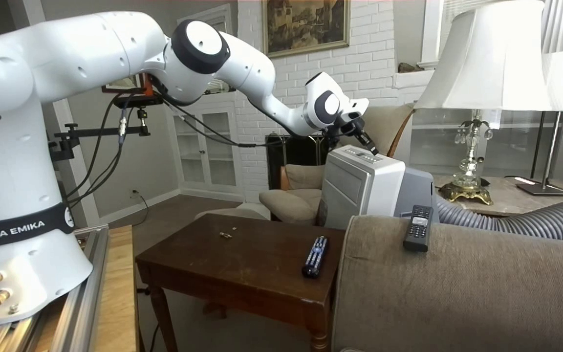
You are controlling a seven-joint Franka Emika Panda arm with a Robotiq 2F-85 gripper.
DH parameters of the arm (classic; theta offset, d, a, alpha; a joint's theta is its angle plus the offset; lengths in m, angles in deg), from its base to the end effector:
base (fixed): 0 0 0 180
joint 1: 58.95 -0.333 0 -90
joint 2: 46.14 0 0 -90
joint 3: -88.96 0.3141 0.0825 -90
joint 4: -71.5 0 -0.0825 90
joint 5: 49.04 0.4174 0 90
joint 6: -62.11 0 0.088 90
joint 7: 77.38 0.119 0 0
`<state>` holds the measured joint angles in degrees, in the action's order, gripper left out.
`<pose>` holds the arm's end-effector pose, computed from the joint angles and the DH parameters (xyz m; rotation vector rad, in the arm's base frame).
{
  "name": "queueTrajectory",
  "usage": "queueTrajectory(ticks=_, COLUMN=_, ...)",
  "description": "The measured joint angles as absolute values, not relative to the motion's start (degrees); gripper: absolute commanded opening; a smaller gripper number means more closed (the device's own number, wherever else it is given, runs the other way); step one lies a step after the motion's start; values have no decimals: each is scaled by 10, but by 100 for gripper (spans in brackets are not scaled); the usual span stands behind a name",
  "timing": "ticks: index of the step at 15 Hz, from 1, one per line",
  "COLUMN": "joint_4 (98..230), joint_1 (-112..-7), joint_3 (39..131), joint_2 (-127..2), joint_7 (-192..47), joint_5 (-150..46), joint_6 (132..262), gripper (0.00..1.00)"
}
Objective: Press the button on the far right side of the air conditioner.
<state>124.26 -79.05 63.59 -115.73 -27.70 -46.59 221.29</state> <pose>0.8620 0.1066 0.2108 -2.7795 0.8107 -1.1688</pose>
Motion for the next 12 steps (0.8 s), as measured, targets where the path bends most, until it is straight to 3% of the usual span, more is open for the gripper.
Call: queueTrajectory(ticks=12, joint_4=1214, joint_1=-786, joint_3=636, joint_2=-1175, joint_7=-253, joint_5=-497, joint_6=2187, gripper=0)
